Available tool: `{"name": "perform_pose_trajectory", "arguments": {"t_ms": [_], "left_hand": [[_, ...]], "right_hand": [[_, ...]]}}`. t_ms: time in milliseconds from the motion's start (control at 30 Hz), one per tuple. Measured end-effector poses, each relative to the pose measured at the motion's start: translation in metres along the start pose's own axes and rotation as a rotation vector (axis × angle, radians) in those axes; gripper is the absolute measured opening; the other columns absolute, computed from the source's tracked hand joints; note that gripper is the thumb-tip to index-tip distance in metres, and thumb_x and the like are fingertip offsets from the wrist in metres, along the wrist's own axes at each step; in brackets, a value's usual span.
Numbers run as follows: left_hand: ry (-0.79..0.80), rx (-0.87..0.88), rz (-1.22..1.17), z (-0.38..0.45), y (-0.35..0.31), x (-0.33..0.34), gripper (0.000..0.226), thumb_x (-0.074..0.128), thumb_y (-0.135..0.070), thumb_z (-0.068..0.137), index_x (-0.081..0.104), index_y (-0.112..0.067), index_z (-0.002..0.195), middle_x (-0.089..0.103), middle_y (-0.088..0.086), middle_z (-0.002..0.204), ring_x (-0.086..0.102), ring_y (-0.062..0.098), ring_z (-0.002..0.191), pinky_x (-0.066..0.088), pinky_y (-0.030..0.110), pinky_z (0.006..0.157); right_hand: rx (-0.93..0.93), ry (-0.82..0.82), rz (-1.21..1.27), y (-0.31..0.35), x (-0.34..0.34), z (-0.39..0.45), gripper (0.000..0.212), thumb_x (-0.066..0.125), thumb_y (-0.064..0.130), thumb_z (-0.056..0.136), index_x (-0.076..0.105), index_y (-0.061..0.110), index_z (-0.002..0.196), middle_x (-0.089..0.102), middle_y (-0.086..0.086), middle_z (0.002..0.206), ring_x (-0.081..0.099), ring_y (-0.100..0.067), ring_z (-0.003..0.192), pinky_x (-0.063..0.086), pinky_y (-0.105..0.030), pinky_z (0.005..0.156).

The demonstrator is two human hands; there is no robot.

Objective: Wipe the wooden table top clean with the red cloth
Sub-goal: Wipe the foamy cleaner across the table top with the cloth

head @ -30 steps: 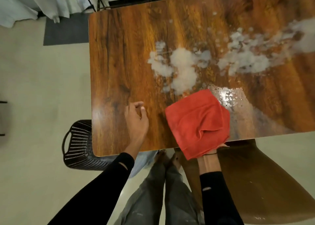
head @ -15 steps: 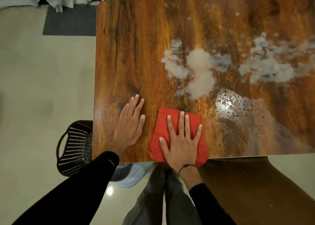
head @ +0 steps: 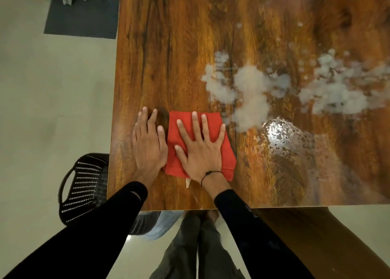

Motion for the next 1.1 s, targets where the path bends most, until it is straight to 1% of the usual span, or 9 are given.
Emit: {"name": "perform_pose_trajectory", "arguments": {"t_ms": [100, 200, 300, 367, 467, 567, 700, 900, 1100], "left_hand": [[0.016, 0.069, -0.027, 0.018, -0.008, 0.003, 0.056, 0.031, -0.033, 0.119, 0.034, -0.018, 0.173, 0.024, 0.006, 0.183, 0.015, 0.022, 0.172, 0.019, 0.054, 0.138], [0.018, 0.091, -0.028, 0.045, -0.013, 0.0, 0.057, 0.03, -0.032, 0.118, 0.032, -0.018, 0.174, 0.025, 0.006, 0.183, 0.015, 0.023, 0.172, 0.017, 0.054, 0.138], [0.031, 0.077, 0.088, 0.068, -0.01, -0.003, 0.057, 0.032, -0.028, 0.119, 0.027, -0.019, 0.176, 0.017, 0.009, 0.185, 0.011, 0.025, 0.173, 0.013, 0.052, 0.139], [0.052, 0.094, 0.197, 0.074, -0.009, -0.001, 0.059, 0.031, -0.031, 0.12, 0.024, -0.02, 0.177, 0.012, 0.01, 0.186, 0.008, 0.027, 0.173, 0.012, 0.051, 0.14], [0.053, 0.113, 0.27, 0.075, -0.009, 0.002, 0.059, 0.028, -0.034, 0.12, 0.022, -0.022, 0.177, 0.01, 0.011, 0.186, 0.008, 0.028, 0.173, 0.013, 0.051, 0.139], [0.038, 0.136, 0.304, 0.077, -0.007, 0.004, 0.06, 0.027, -0.035, 0.119, 0.02, -0.024, 0.177, 0.011, 0.011, 0.186, 0.009, 0.029, 0.173, 0.016, 0.052, 0.139], [0.022, 0.154, 0.317, 0.077, -0.003, 0.011, 0.059, 0.025, -0.04, 0.118, 0.02, -0.033, 0.177, 0.01, 0.012, 0.186, 0.011, 0.031, 0.172, 0.018, 0.054, 0.138], [0.029, 0.151, 0.312, 0.08, 0.0, 0.011, 0.059, 0.027, -0.045, 0.118, 0.022, -0.035, 0.176, 0.01, 0.011, 0.186, 0.011, 0.031, 0.173, 0.016, 0.053, 0.138], [0.04, 0.136, 0.288, 0.08, -0.001, 0.011, 0.063, 0.032, -0.049, 0.116, 0.023, -0.036, 0.176, 0.01, 0.009, 0.186, 0.01, 0.029, 0.173, 0.015, 0.052, 0.138]], "right_hand": [[0.009, -0.015, -0.013, -0.006, -0.004, 0.024, 0.074, 0.028, 0.066, 0.116, 0.013, 0.037, 0.182, -0.003, -0.009, 0.191, -0.001, -0.036, 0.177, -0.002, -0.083, 0.13], [0.021, -0.026, -0.009, -0.009, -0.006, 0.025, 0.071, 0.029, 0.064, 0.117, 0.012, 0.04, 0.182, -0.003, -0.006, 0.191, -0.001, -0.034, 0.177, -0.004, -0.08, 0.132], [0.032, -0.036, -0.01, -0.008, -0.004, 0.012, 0.068, 0.03, 0.058, 0.119, 0.011, 0.041, 0.182, -0.002, -0.006, 0.191, 0.002, -0.034, 0.177, -0.002, -0.078, 0.133], [-0.003, -0.037, -0.018, -0.009, -0.001, -0.005, 0.069, 0.032, 0.056, 0.118, 0.011, 0.041, 0.182, -0.002, -0.006, 0.191, 0.005, -0.034, 0.177, 0.002, -0.078, 0.133], [-0.059, -0.014, -0.033, -0.009, 0.002, -0.023, 0.073, 0.035, 0.059, 0.116, 0.01, 0.041, 0.182, -0.002, -0.006, 0.191, 0.005, -0.034, 0.177, 0.003, -0.08, 0.133], [-0.035, -0.004, -0.051, -0.008, 0.001, -0.014, 0.073, 0.034, 0.062, 0.116, 0.009, 0.041, 0.182, -0.002, -0.005, 0.191, 0.005, -0.033, 0.177, 0.002, -0.079, 0.133], [0.044, -0.022, -0.05, -0.014, -0.004, 0.032, 0.072, 0.031, 0.061, 0.117, 0.008, 0.041, 0.182, -0.001, -0.005, 0.191, 0.005, -0.033, 0.177, 0.002, -0.078, 0.133], [0.077, -0.039, -0.043, -0.028, -0.019, 0.126, 0.069, 0.027, 0.059, 0.117, 0.012, 0.04, 0.181, 0.003, -0.007, 0.191, 0.005, -0.035, 0.176, 0.005, -0.08, 0.133], [0.232, -0.023, -0.015, -0.078, -0.038, 0.185, 0.067, 0.017, 0.057, 0.116, 0.007, 0.043, 0.181, 0.0, -0.005, 0.191, 0.002, -0.033, 0.177, 0.0, -0.078, 0.133]]}}
Point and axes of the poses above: each hand's wrist, its own z-axis towards the middle knuckle, its own x-axis out of the palm, y = z × x, the point moved 6 cm from there along z, towards the middle knuckle
